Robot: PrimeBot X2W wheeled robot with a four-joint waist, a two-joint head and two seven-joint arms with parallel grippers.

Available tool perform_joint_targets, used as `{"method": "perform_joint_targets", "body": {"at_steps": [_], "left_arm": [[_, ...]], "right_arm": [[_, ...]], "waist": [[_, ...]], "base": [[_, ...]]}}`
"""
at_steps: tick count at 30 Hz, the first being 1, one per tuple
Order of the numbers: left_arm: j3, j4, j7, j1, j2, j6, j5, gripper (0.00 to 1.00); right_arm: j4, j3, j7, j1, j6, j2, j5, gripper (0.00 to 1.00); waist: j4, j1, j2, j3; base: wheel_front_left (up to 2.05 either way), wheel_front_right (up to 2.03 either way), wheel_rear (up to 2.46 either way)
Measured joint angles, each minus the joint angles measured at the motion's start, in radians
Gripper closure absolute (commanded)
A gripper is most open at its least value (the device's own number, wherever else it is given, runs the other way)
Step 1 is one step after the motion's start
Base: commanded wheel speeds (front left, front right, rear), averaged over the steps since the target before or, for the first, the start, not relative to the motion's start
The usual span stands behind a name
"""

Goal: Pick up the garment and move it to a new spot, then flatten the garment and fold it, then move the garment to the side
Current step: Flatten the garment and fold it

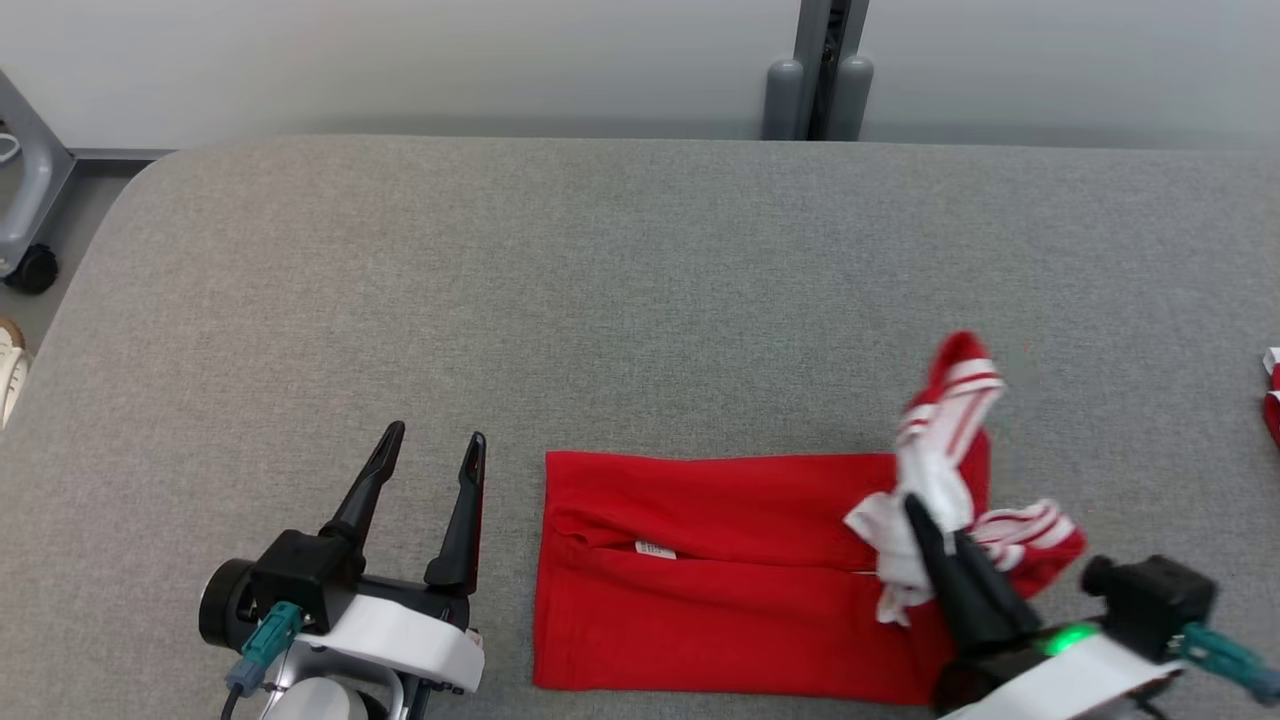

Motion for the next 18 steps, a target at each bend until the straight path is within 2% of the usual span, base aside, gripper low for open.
{"method": "perform_joint_targets", "body": {"at_steps": [7, 18], "left_arm": [[0.002, 0.0, 0.0, -0.013, -0.018, -0.014, 0.007, 0.0], [0.004, 0.009, 0.0, -0.034, -0.043, -0.037, 0.023, 0.0]], "right_arm": [[0.059, 0.146, 0.021, -0.071, 0.0, 0.071, 0.0, 1.0], [0.289, 0.332, -0.03, -0.229, 0.0, 0.106, 0.052, 1.0]], "waist": [[0.025, 0.0, 0.0, 0.017], [0.065, 0.0, -0.0001, 0.049]], "base": [[0.0, 0.0, 0.0], [0.0, 0.0, 0.0]]}}
